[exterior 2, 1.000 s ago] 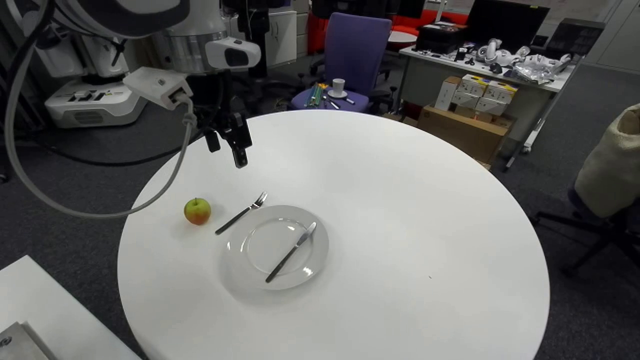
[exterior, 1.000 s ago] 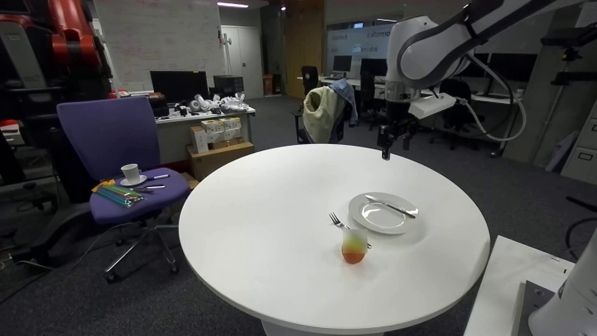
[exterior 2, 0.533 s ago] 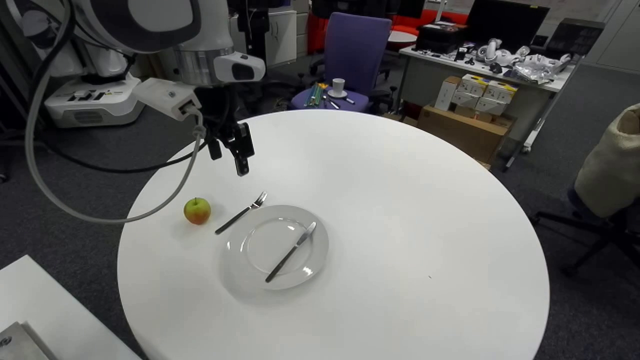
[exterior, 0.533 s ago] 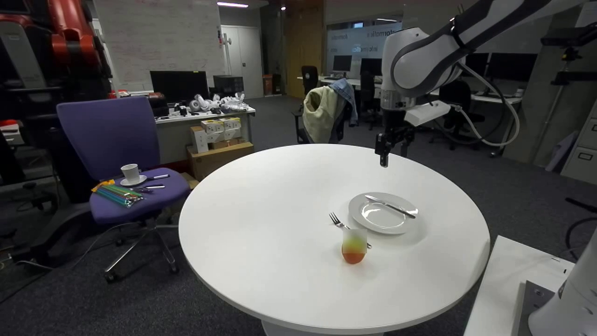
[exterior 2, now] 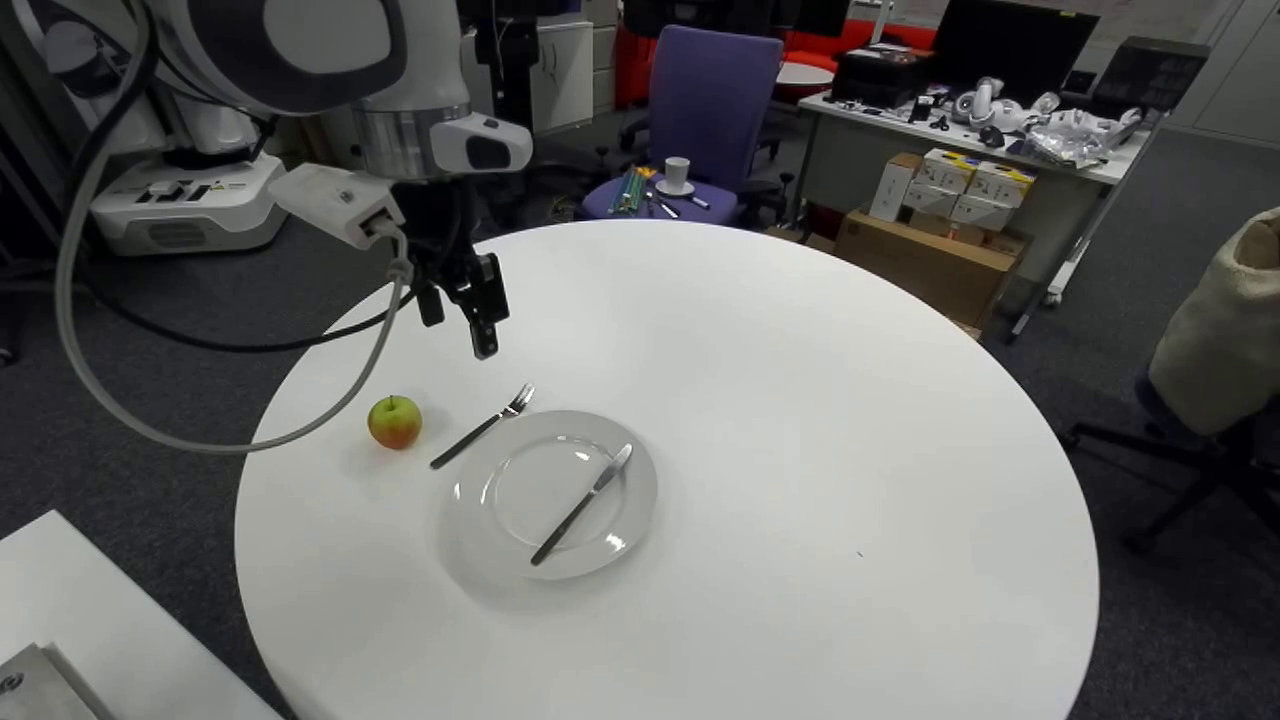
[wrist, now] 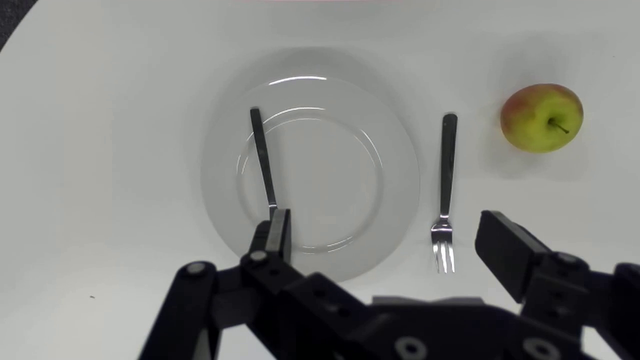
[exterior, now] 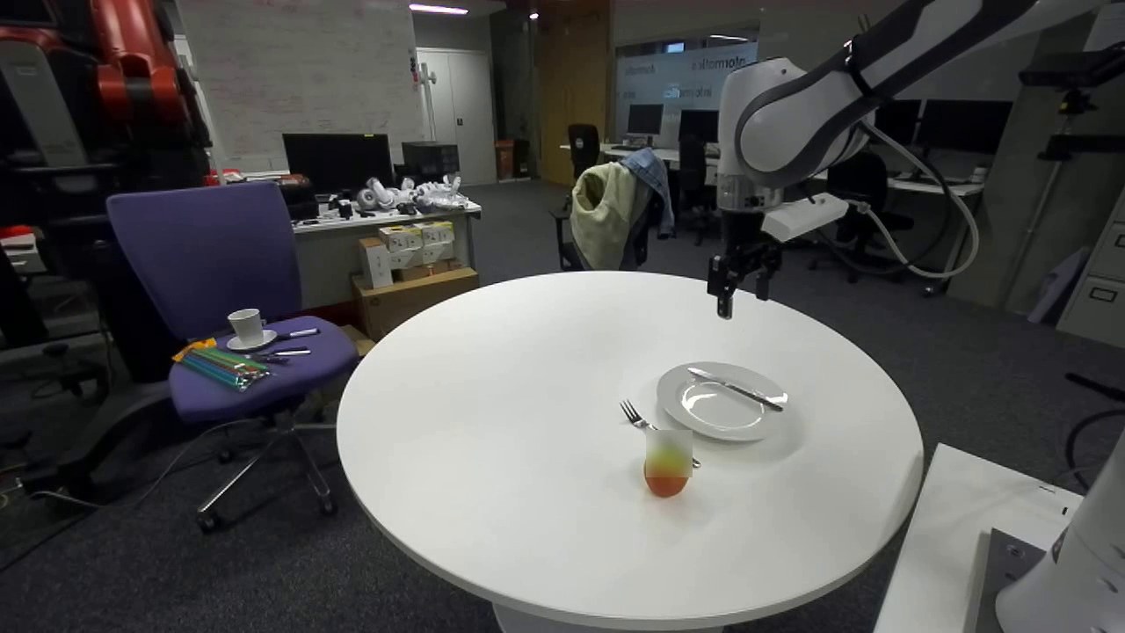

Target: Put the silver fork on the white plate.

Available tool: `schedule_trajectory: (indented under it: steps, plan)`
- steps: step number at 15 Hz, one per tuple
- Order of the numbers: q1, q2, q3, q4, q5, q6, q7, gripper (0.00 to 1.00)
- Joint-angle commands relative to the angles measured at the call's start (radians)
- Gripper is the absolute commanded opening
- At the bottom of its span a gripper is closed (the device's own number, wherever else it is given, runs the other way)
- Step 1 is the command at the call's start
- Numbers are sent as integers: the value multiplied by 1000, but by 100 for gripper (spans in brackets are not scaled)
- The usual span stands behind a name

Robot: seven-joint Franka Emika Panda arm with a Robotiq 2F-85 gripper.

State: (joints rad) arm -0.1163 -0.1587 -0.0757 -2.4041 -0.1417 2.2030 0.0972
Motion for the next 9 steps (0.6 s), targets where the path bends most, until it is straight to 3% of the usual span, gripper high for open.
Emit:
schedule_trajectory:
  steps: [1, 9]
  plan:
    - [3, 68, 5, 35, -18, -3, 40, 100]
    - [44, 252, 17, 131, -48, 23, 93, 100]
